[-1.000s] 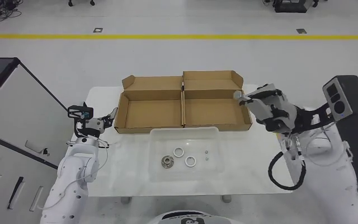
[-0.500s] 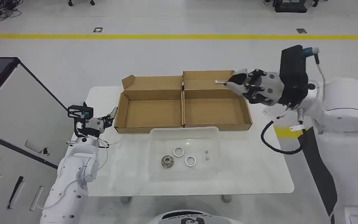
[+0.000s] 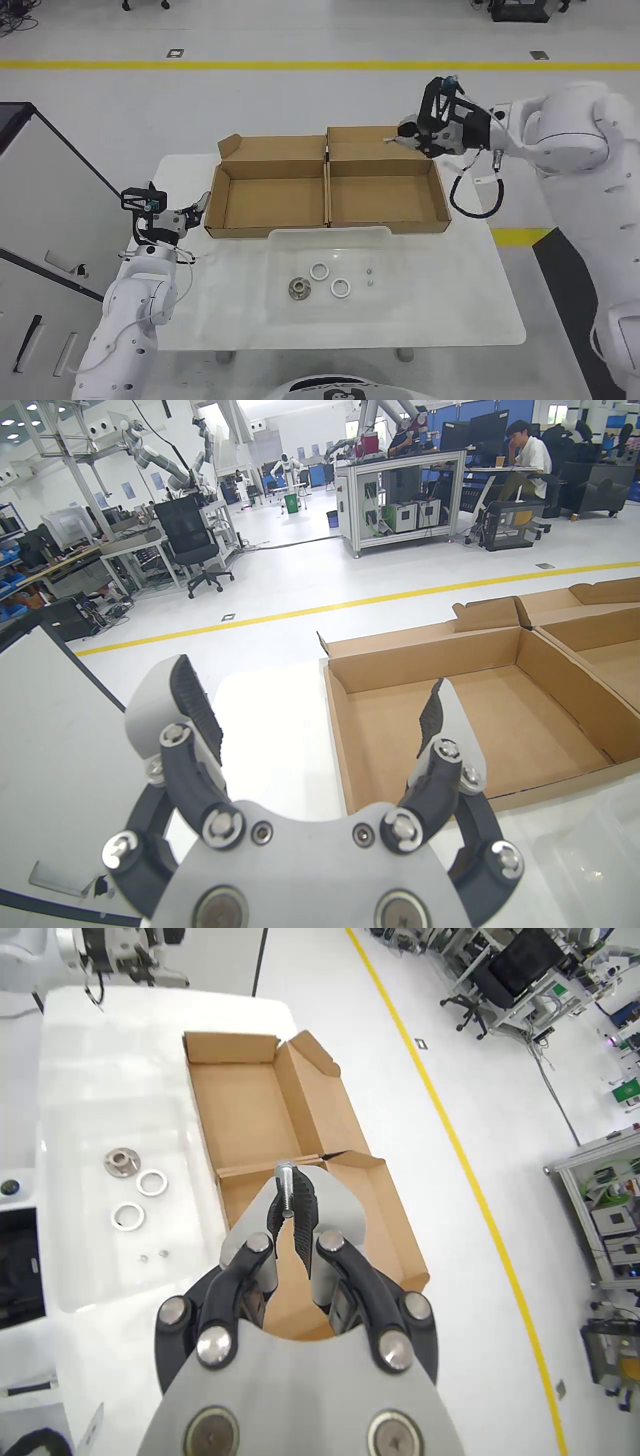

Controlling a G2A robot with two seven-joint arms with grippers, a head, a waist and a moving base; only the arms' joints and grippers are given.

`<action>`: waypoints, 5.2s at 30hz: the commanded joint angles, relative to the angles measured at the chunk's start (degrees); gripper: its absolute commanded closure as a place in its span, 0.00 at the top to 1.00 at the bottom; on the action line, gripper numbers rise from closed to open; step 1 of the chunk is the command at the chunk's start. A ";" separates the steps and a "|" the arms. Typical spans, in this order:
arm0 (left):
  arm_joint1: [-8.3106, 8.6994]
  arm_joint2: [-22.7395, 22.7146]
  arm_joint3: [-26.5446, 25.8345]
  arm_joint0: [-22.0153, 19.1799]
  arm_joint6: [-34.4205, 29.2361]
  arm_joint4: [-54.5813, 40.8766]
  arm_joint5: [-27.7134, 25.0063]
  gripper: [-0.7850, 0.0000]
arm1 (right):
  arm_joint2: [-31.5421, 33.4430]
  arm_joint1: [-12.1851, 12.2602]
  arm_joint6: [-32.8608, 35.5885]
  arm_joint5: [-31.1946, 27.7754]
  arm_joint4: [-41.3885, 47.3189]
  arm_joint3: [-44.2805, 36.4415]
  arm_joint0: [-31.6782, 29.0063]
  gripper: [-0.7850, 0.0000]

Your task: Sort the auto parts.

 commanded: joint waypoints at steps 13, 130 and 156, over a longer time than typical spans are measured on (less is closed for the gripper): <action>0.00 0.00 0.00 0.00 0.00 0.00 0.00 1.00 | -29.23 -2.25 -6.99 -6.99 -11.49 20.07 20.87 0.00; 0.00 0.00 0.00 0.00 0.00 0.00 0.00 1.00 | -49.62 -26.83 -4.36 -0.08 -21.26 55.66 23.50 1.00; 0.00 0.00 0.00 0.00 0.00 0.00 0.00 1.00 | -46.43 -8.42 26.04 26.05 0.00 0.03 18.51 1.00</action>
